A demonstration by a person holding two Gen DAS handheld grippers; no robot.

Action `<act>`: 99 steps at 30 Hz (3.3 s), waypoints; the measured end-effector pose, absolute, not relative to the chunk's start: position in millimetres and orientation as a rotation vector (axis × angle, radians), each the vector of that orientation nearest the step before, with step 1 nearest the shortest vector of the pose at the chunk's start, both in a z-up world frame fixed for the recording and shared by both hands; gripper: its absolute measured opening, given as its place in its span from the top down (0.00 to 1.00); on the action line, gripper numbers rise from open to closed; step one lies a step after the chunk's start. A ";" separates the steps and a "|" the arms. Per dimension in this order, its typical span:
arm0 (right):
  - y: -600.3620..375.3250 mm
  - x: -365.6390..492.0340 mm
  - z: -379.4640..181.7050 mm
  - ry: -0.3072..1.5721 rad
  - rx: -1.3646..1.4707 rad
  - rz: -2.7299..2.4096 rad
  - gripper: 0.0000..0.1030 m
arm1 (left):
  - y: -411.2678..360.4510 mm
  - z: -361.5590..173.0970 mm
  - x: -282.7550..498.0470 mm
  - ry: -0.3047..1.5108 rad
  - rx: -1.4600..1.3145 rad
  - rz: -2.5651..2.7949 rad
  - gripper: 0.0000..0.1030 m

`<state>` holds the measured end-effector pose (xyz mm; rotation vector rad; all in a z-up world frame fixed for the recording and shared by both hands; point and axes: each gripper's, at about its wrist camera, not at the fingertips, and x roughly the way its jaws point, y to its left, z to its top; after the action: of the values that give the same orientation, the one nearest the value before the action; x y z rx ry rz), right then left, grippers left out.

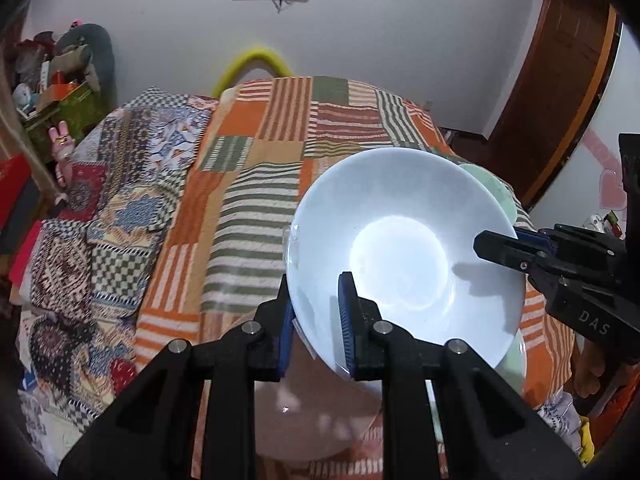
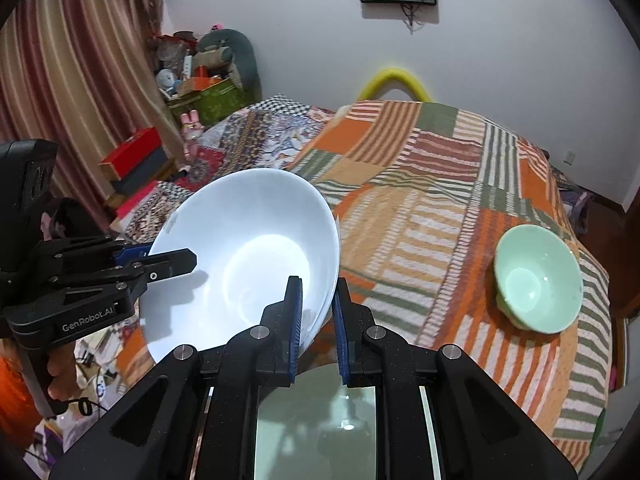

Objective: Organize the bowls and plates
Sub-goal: 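Lift the spotted white bowl with both tools and carry it over the pink bowl, then lower the spotted white bowl into the pink bowl and open both tools, then close the left tool on the mint-green bowl rim while the right tool grips it too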

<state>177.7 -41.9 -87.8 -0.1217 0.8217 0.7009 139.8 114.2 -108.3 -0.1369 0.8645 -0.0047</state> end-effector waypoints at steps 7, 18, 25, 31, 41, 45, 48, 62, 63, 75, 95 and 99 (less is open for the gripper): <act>-22.3 158.3 -100.5 0.842 -0.117 0.755 0.87 | 134.8 -118.9 108.9 0.888 -0.173 0.042 0.82; 4.3 135.9 -124.7 0.902 -0.120 0.809 0.87 | 161.2 -146.8 82.0 0.916 -0.224 0.100 0.82; 13.6 132.3 -141.7 0.952 -0.127 0.821 0.87 | 168.4 -168.3 79.9 0.953 -0.237 0.115 0.82; 20.8 133.3 -158.1 0.998 -0.151 0.821 0.87 | 174.0 -191.9 86.7 1.003 -0.250 0.122 0.82; 24.9 137.5 -178.9 1.066 -0.148 0.817 0.87 | 177.0 -215.3 101.3 1.039 -0.200 0.156 0.82; 26.7 137.9 -180.0 1.065 -0.151 0.823 0.86 | 170.5 -212.7 105.6 1.027 -0.204 0.085 0.83; 30.7 136.6 -174.7 1.051 -0.151 0.837 0.86 | 150.5 -211.1 111.1 1.016 -0.133 0.050 0.83; 15.6 140.5 -158.4 0.993 -0.172 0.802 0.78 | 151.3 -196.1 109.1 0.990 -0.162 0.087 0.78; 12.7 140.5 -153.8 0.976 -0.173 0.796 0.76 | 150.0 -192.7 108.1 0.980 -0.159 0.089 0.74; -70.4 163.0 -99.5 0.829 -0.075 0.659 0.54 | 109.1 -126.9 120.0 0.820 -0.089 0.068 0.39; -241.2 263.2 -105.3 0.798 0.052 0.260 0.45 | 4.1 -106.1 241.4 0.823 -0.033 -0.093 0.15; -252.4 291.7 -131.3 0.848 0.089 0.241 0.45 | -10.3 -126.3 270.2 0.878 -0.037 -0.126 0.15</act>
<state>291.7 -252.4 -131.3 0.0890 0.8479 0.2412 270.2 -10.3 -126.3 -0.0365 0.8778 -0.1262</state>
